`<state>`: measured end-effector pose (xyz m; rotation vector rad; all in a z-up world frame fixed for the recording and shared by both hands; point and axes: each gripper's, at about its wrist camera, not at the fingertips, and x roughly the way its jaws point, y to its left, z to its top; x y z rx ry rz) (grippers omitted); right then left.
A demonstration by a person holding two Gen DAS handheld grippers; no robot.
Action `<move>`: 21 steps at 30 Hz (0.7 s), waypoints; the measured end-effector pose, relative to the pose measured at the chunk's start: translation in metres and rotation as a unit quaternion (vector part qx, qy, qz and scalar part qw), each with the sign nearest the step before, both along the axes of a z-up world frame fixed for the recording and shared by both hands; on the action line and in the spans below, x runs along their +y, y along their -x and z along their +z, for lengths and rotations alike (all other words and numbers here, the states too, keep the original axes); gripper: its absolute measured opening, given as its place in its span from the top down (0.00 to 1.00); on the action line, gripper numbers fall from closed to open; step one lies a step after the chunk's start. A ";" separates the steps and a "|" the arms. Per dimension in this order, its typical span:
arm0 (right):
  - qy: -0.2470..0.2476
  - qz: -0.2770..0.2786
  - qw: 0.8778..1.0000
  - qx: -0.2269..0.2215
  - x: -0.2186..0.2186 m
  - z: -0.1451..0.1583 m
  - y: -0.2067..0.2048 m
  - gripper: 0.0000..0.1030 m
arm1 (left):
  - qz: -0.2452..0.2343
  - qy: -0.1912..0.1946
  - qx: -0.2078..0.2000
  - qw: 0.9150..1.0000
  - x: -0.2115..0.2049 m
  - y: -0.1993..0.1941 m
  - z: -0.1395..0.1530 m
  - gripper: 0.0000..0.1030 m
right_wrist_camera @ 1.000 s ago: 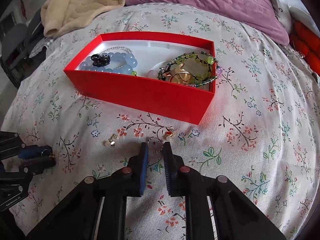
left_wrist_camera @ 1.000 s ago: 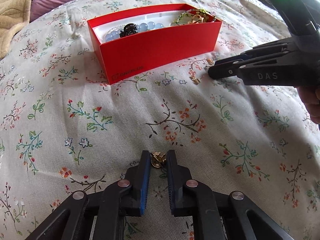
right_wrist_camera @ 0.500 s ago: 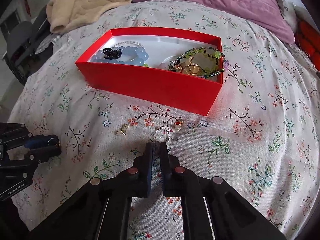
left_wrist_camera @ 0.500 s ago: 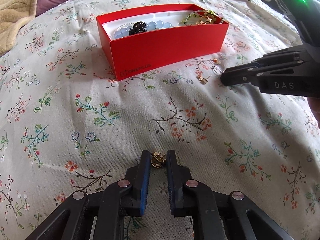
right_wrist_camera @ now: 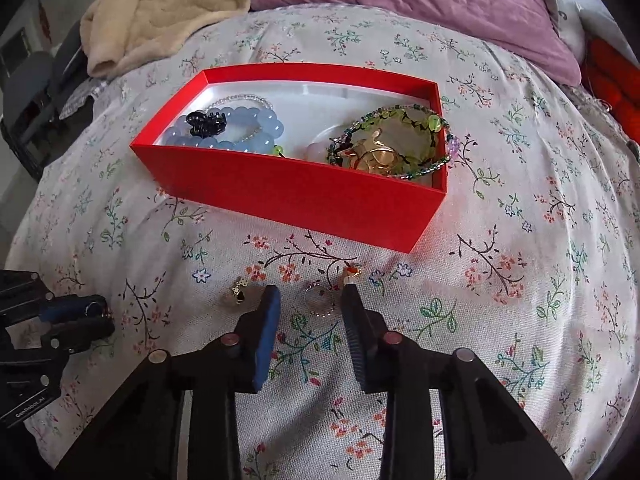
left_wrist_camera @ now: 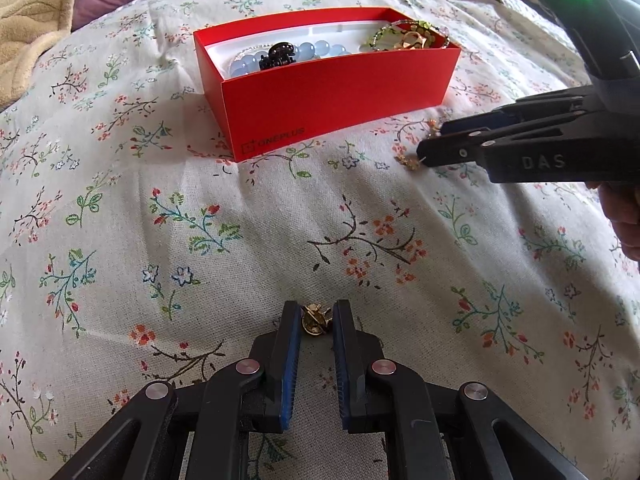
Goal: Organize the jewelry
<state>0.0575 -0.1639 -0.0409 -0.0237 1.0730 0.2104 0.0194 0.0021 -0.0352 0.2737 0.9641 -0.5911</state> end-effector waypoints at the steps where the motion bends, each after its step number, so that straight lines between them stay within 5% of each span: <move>1: -0.002 0.003 1.000 0.001 0.001 0.000 0.001 0.78 | 0.001 0.000 0.000 1.000 0.000 0.000 0.000 0.90; 2: -0.002 0.006 1.000 0.002 0.003 -0.001 0.002 0.84 | 0.001 0.000 0.000 1.000 0.000 0.000 0.000 0.90; 21: -0.024 0.022 0.999 -0.010 0.002 0.048 0.033 0.85 | 0.032 0.011 -0.015 0.999 0.009 -0.005 0.029 0.90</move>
